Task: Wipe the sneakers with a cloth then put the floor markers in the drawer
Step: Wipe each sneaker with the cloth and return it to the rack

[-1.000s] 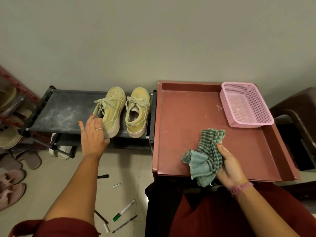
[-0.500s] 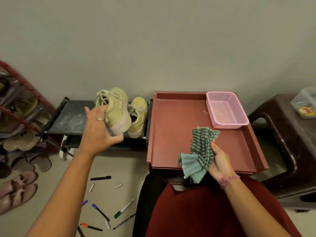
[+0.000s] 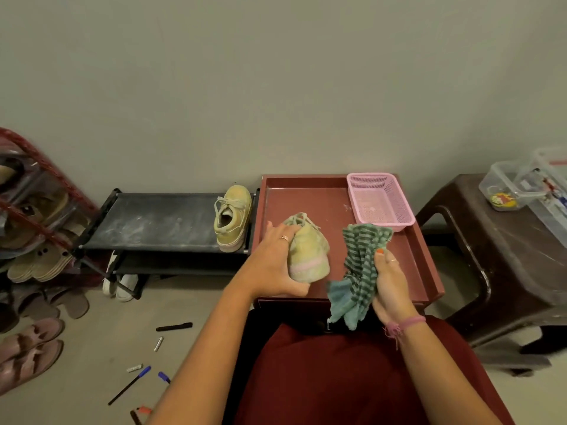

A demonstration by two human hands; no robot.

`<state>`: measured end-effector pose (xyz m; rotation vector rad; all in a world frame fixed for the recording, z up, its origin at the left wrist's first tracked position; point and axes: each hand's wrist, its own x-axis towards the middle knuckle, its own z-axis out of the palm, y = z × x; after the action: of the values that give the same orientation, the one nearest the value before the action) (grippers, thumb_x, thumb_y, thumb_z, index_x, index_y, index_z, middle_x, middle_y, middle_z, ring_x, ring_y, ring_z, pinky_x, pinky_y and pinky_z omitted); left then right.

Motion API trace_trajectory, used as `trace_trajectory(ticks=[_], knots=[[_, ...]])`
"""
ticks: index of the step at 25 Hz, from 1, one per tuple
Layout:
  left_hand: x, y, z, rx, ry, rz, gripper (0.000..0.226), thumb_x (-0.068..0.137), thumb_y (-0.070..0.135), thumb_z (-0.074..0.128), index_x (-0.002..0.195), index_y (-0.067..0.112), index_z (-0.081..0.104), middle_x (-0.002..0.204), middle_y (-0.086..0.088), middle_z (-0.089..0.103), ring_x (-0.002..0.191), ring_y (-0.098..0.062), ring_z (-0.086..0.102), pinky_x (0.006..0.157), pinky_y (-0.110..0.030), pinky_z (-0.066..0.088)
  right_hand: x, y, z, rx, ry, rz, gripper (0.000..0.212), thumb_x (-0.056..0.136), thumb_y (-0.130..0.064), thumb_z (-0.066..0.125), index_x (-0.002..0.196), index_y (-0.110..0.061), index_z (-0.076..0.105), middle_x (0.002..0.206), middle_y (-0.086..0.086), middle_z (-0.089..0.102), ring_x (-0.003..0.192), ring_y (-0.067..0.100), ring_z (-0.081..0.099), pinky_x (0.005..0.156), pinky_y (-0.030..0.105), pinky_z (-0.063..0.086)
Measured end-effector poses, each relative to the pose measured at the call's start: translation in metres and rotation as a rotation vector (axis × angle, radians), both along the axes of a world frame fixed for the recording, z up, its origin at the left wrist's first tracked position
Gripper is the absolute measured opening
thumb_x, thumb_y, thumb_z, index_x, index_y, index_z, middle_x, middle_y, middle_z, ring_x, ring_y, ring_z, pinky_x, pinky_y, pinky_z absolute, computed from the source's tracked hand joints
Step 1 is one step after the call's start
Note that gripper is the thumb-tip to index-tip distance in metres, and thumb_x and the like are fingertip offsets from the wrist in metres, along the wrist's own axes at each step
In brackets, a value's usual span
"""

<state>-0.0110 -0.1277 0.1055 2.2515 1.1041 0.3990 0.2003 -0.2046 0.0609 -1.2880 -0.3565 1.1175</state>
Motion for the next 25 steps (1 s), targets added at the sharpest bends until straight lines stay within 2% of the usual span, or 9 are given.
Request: trace_trajectory(ticks=[2, 5, 11, 14, 16, 18, 21, 23, 25], knots=[[0.013, -0.005, 0.0, -0.02, -0.016, -0.046, 0.106, 0.053, 0.039, 0.08, 0.143, 0.021, 0.027, 0.119, 0.011, 0.033, 0.143, -0.027, 0.018, 0.12, -0.038, -0.003, -0.003, -0.005, 0.008, 0.022, -0.169, 0.024, 0.027, 0.102, -0.024, 0.036, 0.122, -0.016, 0.052, 0.12, 0.011, 0.061, 0.111, 0.023, 0.06, 0.098, 0.039, 0.047], [0.025, -0.011, 0.004, -0.077, -0.022, -0.101, 0.101, 0.063, 0.024, 0.083, 0.145, 0.015, 0.025, 0.121, 0.013, 0.027, 0.122, 0.01, 0.003, 0.114, -0.029, -0.008, -0.007, -0.012, 0.021, 0.088, -0.325, 0.075, 0.02, 0.102, -0.025, 0.036, 0.108, -0.028, 0.054, 0.114, 0.004, 0.062, 0.108, 0.018, 0.06, 0.094, 0.033, 0.048], [0.04, -0.003, -0.006, -0.128, -0.046, -0.143, 0.1, 0.059, 0.026, 0.084, 0.143, 0.016, 0.03, 0.117, 0.01, 0.039, 0.124, -0.007, 0.033, 0.118, -0.029, -0.009, -0.017, -0.014, 0.026, 0.14, -0.469, 0.15, 0.02, 0.102, -0.027, 0.034, 0.109, -0.029, 0.053, 0.108, -0.003, 0.062, 0.103, 0.01, 0.058, 0.092, 0.029, 0.046], [0.046, 0.006, -0.011, -0.207, -0.118, -0.095, 0.103, 0.057, 0.024, 0.081, 0.145, 0.022, 0.028, 0.122, 0.01, 0.041, 0.124, -0.01, 0.036, 0.121, -0.033, 0.007, -0.02, -0.011, 0.025, 0.163, -0.499, 0.136, 0.021, 0.102, -0.029, 0.034, 0.112, -0.029, 0.052, 0.108, -0.004, 0.062, 0.103, 0.009, 0.058, 0.093, 0.032, 0.046], [0.048, 0.011, -0.015, -0.27, -0.17, -0.039, 0.112, 0.056, 0.021, 0.081, 0.15, 0.022, 0.02, 0.13, 0.009, 0.032, 0.123, -0.007, 0.035, 0.11, -0.014, 0.025, -0.024, -0.01, 0.024, 0.192, -0.513, 0.147, 0.021, 0.102, -0.029, 0.035, 0.114, -0.031, 0.052, 0.11, -0.006, 0.062, 0.106, 0.009, 0.058, 0.093, 0.032, 0.046], [0.054, 0.011, -0.016, -0.279, -0.217, 0.044, 0.121, 0.058, 0.017, 0.086, 0.152, 0.016, 0.01, 0.13, 0.009, 0.021, 0.119, -0.002, 0.032, 0.095, 0.003, 0.023, -0.028, -0.008, 0.027, 0.193, -0.587, 0.165, 0.019, 0.102, -0.027, 0.035, 0.112, -0.033, 0.05, 0.109, -0.005, 0.061, 0.105, 0.009, 0.057, 0.093, 0.035, 0.047], [0.061, 0.005, -0.022, -0.256, -0.377, 0.17, 0.112, 0.05, 0.033, 0.089, 0.14, 0.019, 0.025, 0.128, 0.006, 0.023, 0.129, -0.004, 0.029, 0.108, -0.013, 0.026, -0.032, -0.003, 0.029, 0.179, -0.859, 0.222, 0.022, 0.101, -0.027, 0.036, 0.114, -0.037, 0.051, 0.118, -0.006, 0.058, 0.115, 0.01, 0.05, 0.1, 0.039, 0.042], [0.063, 0.001, -0.029, -0.234, -0.49, 0.226, 0.097, 0.048, 0.044, 0.083, 0.13, 0.037, 0.033, 0.129, 0.01, 0.033, 0.142, -0.011, 0.022, 0.117, -0.03, 0.023, -0.032, -0.002, 0.025, 0.148, -1.21, 0.343, 0.031, 0.099, -0.032, 0.036, 0.124, -0.032, 0.054, 0.141, -0.01, 0.045, 0.136, 0.012, 0.032, 0.107, 0.037, 0.033], [0.065, 0.0, -0.034, -0.187, -0.507, 0.246, 0.093, 0.049, 0.043, 0.083, 0.127, 0.057, 0.036, 0.134, 0.022, 0.039, 0.144, -0.017, 0.026, 0.119, -0.05, 0.018, -0.029, 0.0, 0.022, 0.075, -1.535, 0.409, 0.038, 0.098, -0.039, 0.031, 0.131, -0.037, 0.049, 0.151, -0.014, 0.031, 0.142, 0.013, 0.021, 0.103, 0.04, 0.034]])
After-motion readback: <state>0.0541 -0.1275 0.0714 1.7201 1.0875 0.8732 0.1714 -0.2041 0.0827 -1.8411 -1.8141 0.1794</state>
